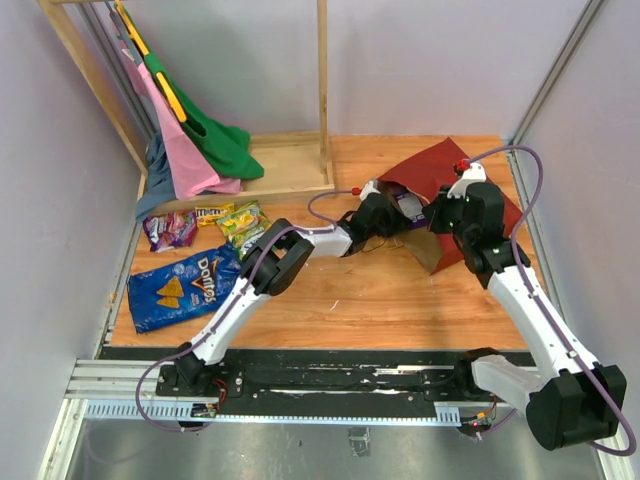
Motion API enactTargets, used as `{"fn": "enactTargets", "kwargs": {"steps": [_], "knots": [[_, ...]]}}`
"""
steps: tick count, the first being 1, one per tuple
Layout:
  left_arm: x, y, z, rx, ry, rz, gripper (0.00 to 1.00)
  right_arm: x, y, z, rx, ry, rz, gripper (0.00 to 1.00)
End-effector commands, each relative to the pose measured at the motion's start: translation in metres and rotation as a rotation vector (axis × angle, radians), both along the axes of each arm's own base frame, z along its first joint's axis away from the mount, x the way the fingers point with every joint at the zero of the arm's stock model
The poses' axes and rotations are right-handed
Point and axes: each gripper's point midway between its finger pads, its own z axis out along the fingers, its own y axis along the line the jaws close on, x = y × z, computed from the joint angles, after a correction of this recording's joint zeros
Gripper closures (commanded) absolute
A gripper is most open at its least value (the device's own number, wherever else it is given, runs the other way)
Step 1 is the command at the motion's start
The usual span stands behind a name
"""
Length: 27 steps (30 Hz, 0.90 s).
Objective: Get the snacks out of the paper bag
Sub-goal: Take out the snack from the paper bag, then place the snack at the center of the board.
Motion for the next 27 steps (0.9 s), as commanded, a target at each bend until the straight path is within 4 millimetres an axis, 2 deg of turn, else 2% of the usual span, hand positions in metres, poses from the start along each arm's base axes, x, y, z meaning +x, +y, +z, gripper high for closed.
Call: {"fn": "enactTargets", "kwargs": {"steps": [1, 5, 10, 14, 19, 22, 27], "knots": [[0.006, 0.028, 0.018, 0.049, -0.114, 0.042, 0.99, 0.000, -0.009, 0.009, -0.004, -0.041, -0.028, 0.99], [0.000, 0.051, 0.054, 0.063, -0.217, 0.082, 0.99, 0.000, -0.009, 0.009, -0.002, -0.041, -0.030, 0.99], [-0.017, 0.077, 0.098, 0.062, -0.315, 0.093, 0.99, 0.000, -0.009, 0.009, 0.000, -0.043, -0.030, 0.99], [-0.032, 0.094, 0.125, 0.060, -0.354, 0.093, 1.00, 0.000, -0.009, 0.009, 0.000, -0.043, -0.032, 0.99], [-0.052, 0.124, 0.150, 0.068, -0.380, 0.129, 0.99, 0.000, -0.009, 0.007, 0.002, -0.040, -0.034, 0.99], [-0.063, 0.142, 0.156, 0.078, -0.379, 0.155, 0.99, 0.000, -0.009, 0.008, 0.004, -0.041, -0.033, 0.99], [-0.094, 0.167, 0.168, 0.042, -0.382, 0.134, 0.99, 0.000, -0.010, 0.008, 0.002, -0.044, -0.038, 0.99]]}}
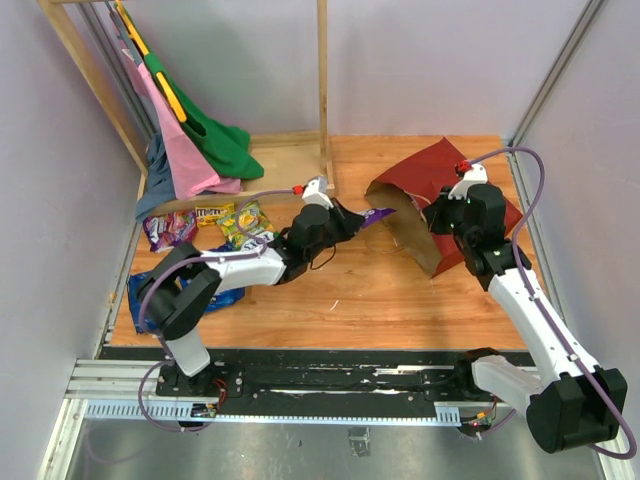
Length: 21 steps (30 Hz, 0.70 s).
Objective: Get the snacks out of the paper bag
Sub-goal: Place the snack at the center of the board.
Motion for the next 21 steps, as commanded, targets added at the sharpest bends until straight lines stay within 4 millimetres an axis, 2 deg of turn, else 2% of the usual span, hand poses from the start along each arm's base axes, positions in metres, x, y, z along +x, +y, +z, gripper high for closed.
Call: {"fn": "enactTargets", "kwargs": {"steps": [1, 4, 11, 16, 18, 21], "knots": [[-0.015, 0.026, 0.042, -0.088, -0.062, 0.040, 0.99, 0.001, -0.009, 0.006, 0.000, -0.033, -0.034, 0.99], [-0.027, 0.059, 0.048, -0.113, 0.007, 0.149, 0.99, 0.001, -0.008, 0.006, -0.001, -0.033, -0.033, 0.99], [-0.054, 0.168, 0.059, -0.159, 0.153, 0.620, 1.00, 0.005, -0.002, 0.000, 0.023, -0.013, -0.013, 0.99], [-0.079, 0.206, 0.054, -0.184, 0.245, 0.737, 1.00, 0.005, 0.000, 0.000, 0.032, -0.012, -0.007, 0.99], [-0.088, 0.210, 0.051, -0.199, 0.279, 0.729, 0.99, 0.005, 0.001, -0.002, 0.035, -0.011, -0.004, 0.99], [-0.098, 0.202, 0.050, -0.245, 0.315, 0.650, 1.00, 0.006, 0.003, -0.004, 0.044, -0.002, 0.004, 0.99]]}}
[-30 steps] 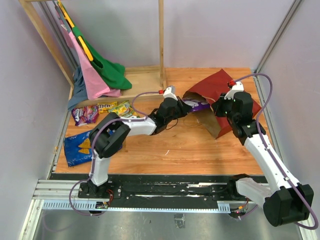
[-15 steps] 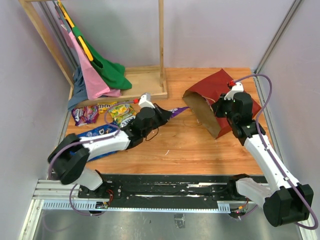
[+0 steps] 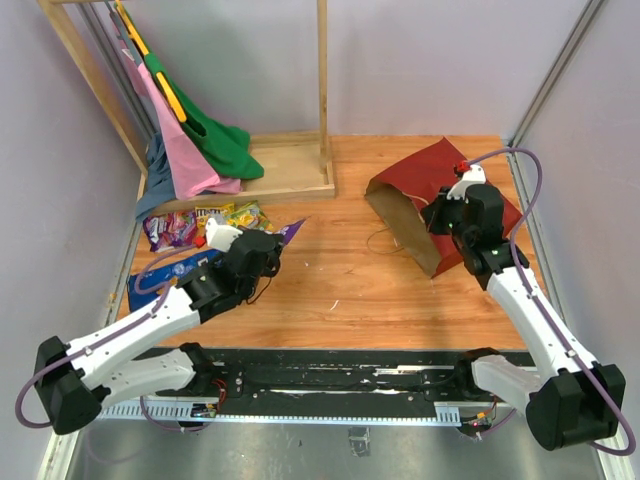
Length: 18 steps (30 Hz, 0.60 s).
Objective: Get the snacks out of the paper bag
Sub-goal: Place the snack at the center of the board.
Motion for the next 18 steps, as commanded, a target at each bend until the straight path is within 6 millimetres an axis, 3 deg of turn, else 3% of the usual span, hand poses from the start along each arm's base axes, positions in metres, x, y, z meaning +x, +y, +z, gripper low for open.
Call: {"fn": "enactTargets", "kwargs": {"steps": [1, 10, 14, 18], "knots": [[-0.017, 0.007, -0.006, -0.074, 0.041, -0.002, 1.00, 0.005, 0.001, 0.001, 0.032, -0.012, 0.001, 0.99], [-0.064, -0.058, -0.034, -0.132, 0.186, -0.202, 1.00, 0.006, 0.005, -0.004, 0.047, 0.002, 0.014, 0.99], [-0.063, -0.051, -0.041, -0.199, 0.179, -0.148, 1.00, 0.005, 0.007, -0.004, 0.056, 0.005, 0.023, 0.99], [-0.051, -0.026, -0.042, -0.223, 0.135, -0.023, 1.00, 0.005, 0.006, -0.001, 0.054, -0.003, 0.020, 0.99]]}}
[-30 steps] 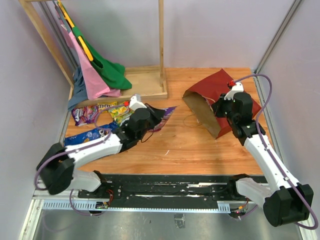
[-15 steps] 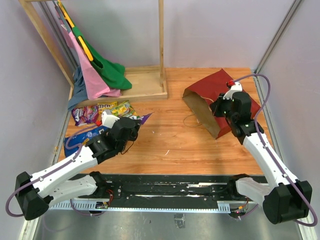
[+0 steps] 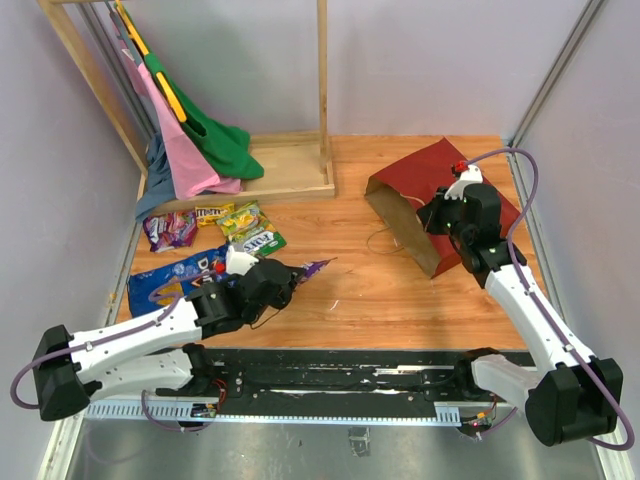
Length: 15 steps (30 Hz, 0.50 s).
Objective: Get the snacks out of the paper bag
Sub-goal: Place the snack at the center of the board.
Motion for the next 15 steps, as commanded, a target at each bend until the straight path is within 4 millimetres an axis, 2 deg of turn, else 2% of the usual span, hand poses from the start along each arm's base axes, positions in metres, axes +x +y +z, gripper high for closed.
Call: {"fn": "enactTargets", "kwargs": {"steps": [1, 5, 9, 11, 15], "knots": [[0.018, 0.032, -0.004, -0.026, -0.030, 0.170, 0.99, 0.003, -0.002, 0.004, 0.016, -0.019, -0.007, 0.99], [0.032, 0.058, -0.039, -0.009, 0.033, 0.236, 0.99, 0.002, 0.000, 0.003, 0.016, -0.012, 0.004, 0.99], [0.037, 0.081, -0.077, 0.006, 0.091, 0.287, 0.99, 0.001, -0.001, 0.004, 0.015, -0.019, 0.003, 0.99], [0.039, 0.093, -0.086, 0.037, 0.103, 0.319, 0.99, 0.000, -0.001, 0.005, 0.014, -0.022, 0.005, 0.99], [0.045, 0.112, -0.086, 0.097, 0.085, 0.371, 0.99, 0.000, -0.001, 0.004, 0.014, -0.020, 0.007, 0.99]]}}
